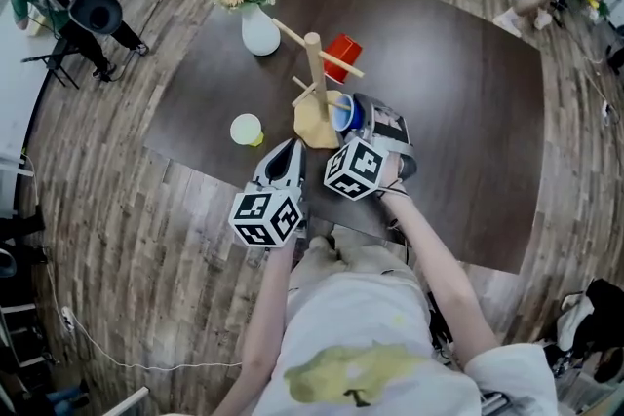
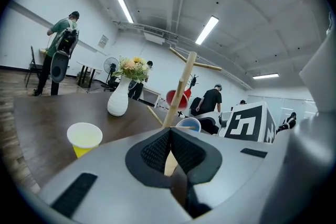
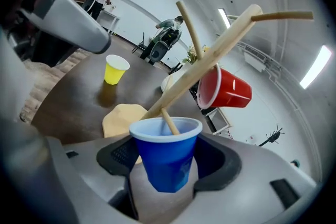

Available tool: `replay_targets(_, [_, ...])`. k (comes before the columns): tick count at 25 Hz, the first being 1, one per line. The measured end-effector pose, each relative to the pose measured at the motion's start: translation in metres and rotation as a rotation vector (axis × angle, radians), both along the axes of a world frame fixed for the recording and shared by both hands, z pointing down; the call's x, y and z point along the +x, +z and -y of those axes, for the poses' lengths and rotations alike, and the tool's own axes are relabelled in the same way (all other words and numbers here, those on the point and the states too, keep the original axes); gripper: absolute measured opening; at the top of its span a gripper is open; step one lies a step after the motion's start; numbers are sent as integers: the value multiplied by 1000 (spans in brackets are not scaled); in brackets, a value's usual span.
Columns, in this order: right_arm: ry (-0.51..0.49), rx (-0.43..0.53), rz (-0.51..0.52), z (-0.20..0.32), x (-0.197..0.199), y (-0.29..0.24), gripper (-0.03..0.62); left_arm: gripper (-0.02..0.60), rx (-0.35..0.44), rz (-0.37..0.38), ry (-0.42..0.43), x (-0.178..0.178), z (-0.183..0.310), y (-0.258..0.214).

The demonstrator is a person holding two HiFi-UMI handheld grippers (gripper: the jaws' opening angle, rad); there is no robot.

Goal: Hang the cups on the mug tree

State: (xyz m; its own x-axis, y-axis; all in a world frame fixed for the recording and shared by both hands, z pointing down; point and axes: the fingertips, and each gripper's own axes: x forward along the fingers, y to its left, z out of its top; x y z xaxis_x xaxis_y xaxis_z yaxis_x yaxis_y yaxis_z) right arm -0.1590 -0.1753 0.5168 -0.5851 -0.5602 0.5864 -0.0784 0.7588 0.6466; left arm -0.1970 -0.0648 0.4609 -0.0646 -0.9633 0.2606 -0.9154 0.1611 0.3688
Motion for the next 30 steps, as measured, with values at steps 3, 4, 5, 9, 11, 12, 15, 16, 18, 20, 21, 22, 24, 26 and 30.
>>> replay_targets(3, [-32,41,-25,-1,-6,-1,321,23,2,1,-23,-5,-2,0])
replay_targets(4, [-41,54,-33,-2,-8,-1,321,23,4,1,-29,-6,-3,0])
replay_targets(5, [-48,63,-40,-2,-9,-1,321,23,6,0,-33,-7,-3,0])
replay_targets(9, [-68,85,-58,-4,-12,0,321,23,11,1,-33,-10,-3,-1])
replay_targets(11, [-82,99,-72,-7,-14,0,321,23,9,-4,-26,-12,-2,-1])
replay_targets(12, [-87,108,-79,-8,-16,1,322,23,8,-6,-22,-13,-2,0])
replay_targets(15, [-91,128,-94,-10,-19,0,321,23,1,-7,2,-16,-1,0])
replay_targets(16, [-89,133,-101,-10,-20,0,322,23,-1,-8,14,-17,-1,0])
replay_targets(18, [-85,144,-116,-10,-20,1,322,23,-5,-8,39,-18,0,-1])
replay_targets(20, [-80,156,-131,-10,-21,2,321,23,-7,-8,67,-20,2,-2])
replay_targets(21, [-78,160,-137,-11,-22,3,322,23,-7,-9,80,-21,3,-2])
replay_targets(22, [-75,163,-142,-11,-22,4,322,23,-7,-10,93,-22,4,-2])
replay_targets(24, [-71,164,-149,-13,-24,5,321,23,-8,-13,114,-24,4,-1])
replay_targets(26, [-65,165,-158,-14,-24,7,322,23,-8,-17,135,-25,4,-1])
replay_targets(30, [-48,172,-173,-14,-25,10,322,23,-9,-20,173,-28,5,-1])
